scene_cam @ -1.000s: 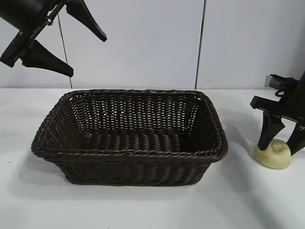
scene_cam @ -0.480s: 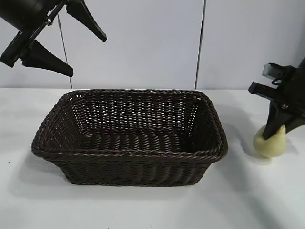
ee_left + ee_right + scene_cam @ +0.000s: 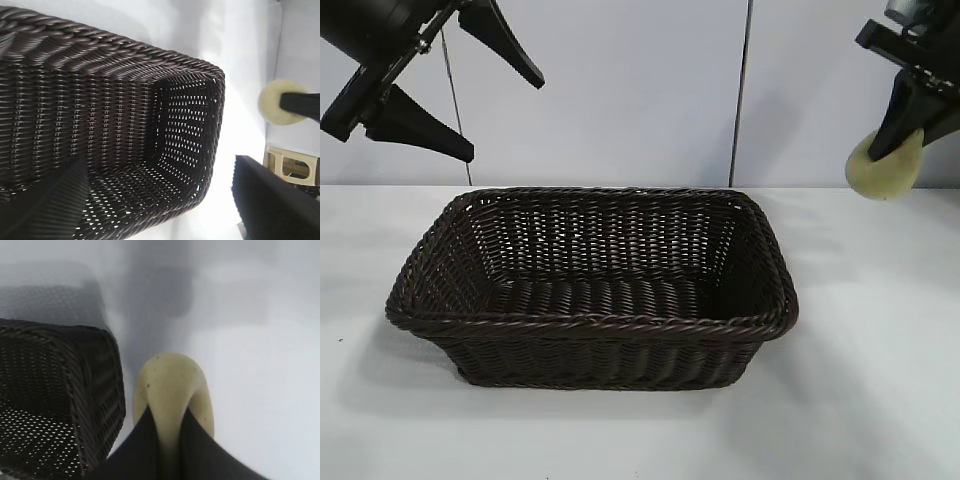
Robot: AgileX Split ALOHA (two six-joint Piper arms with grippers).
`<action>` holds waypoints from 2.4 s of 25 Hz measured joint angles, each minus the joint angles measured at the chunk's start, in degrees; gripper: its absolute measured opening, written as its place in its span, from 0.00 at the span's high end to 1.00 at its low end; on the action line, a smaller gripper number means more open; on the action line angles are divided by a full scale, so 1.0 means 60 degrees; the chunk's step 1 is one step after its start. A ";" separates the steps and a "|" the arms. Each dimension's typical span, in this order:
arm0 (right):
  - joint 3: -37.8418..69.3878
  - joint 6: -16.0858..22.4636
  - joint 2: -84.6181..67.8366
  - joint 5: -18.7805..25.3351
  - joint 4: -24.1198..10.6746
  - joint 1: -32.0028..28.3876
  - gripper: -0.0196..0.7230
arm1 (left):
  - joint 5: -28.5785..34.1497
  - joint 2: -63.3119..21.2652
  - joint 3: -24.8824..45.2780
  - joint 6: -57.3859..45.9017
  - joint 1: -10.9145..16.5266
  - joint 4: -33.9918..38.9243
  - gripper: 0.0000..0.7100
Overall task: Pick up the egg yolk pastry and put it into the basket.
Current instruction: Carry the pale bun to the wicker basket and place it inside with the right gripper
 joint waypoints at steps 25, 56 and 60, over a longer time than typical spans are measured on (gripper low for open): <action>0.0000 0.0395 0.0000 -0.1394 0.0032 0.4494 0.93 | 0.0000 0.0000 0.0000 0.0000 0.0000 0.0000 0.19; 0.0000 0.0686 0.1777 -0.2299 0.0000 0.4659 0.65 | 0.0011 0.0000 0.0000 0.0000 0.0000 0.0010 0.19; 0.0000 0.0686 0.1777 -0.2246 -0.0002 0.4659 0.35 | 0.0011 0.0000 0.0000 0.0000 0.0000 0.0010 0.19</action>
